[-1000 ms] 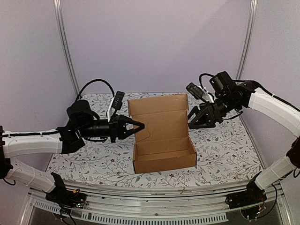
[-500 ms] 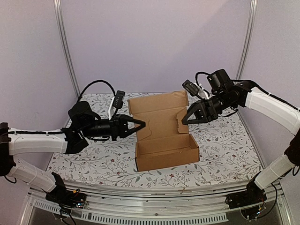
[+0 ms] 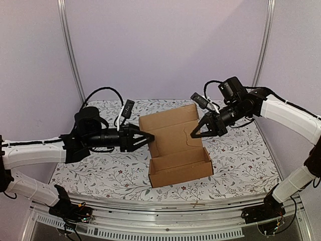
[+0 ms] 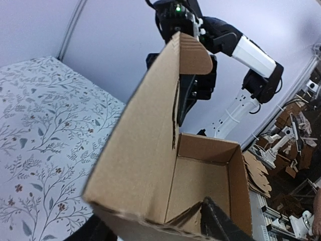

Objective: Fold the paper box

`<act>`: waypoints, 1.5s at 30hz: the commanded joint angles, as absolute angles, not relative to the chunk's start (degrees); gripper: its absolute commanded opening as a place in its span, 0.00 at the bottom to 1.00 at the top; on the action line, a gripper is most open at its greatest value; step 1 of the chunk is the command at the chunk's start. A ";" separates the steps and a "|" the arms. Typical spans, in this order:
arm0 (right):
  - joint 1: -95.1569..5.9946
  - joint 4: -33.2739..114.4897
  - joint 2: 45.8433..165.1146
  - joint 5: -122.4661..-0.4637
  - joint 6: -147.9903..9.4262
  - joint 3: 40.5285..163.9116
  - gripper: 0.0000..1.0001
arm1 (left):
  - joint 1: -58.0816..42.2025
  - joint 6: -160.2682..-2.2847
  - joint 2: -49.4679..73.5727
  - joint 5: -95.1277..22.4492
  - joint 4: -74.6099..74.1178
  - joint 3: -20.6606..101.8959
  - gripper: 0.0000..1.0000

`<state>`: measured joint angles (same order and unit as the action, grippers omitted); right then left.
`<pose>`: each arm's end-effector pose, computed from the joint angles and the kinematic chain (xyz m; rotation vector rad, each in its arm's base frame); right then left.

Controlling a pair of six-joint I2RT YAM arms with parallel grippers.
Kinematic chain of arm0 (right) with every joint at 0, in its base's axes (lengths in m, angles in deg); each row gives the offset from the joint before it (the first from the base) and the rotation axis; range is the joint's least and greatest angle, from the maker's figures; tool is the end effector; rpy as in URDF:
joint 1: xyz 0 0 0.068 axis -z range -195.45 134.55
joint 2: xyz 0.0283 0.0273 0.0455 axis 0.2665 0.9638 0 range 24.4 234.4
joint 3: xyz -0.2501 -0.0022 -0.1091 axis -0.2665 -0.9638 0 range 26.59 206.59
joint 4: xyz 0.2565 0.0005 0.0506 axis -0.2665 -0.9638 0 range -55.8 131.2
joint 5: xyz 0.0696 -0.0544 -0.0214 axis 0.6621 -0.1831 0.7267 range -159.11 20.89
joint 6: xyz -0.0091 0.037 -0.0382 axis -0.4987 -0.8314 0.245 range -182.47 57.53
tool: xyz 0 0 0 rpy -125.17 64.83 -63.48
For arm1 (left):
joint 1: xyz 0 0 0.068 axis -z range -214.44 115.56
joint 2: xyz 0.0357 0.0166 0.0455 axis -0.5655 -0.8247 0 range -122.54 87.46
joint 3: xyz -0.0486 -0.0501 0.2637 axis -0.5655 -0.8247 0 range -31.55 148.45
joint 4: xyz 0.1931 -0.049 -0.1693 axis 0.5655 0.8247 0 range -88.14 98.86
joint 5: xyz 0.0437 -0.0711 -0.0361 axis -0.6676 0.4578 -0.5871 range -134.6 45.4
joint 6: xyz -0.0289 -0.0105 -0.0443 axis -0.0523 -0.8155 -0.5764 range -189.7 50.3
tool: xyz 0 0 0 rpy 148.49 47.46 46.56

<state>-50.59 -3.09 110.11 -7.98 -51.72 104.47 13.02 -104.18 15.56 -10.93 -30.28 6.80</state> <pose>0.2331 0.2022 0.3309 -1.3327 1.9466 1.5023 0.1740 -0.2189 0.2764 0.7147 1.6886 -1.5270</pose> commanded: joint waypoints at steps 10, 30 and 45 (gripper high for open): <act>-50.87 -14.32 109.35 -24.24 -35.75 103.49 0.00 | 13.08 -79.06 38.99 -54.46 31.13 19.24 0.99; -51.62 -27.17 110.07 -25.33 -24.69 111.20 0.00 | 12.70 -80.10 11.28 -65.34 33.14 43.85 0.99; -53.34 -30.99 116.90 -25.12 -22.57 113.64 0.00 | 13.99 -70.11 10.59 -13.92 21.70 39.94 0.78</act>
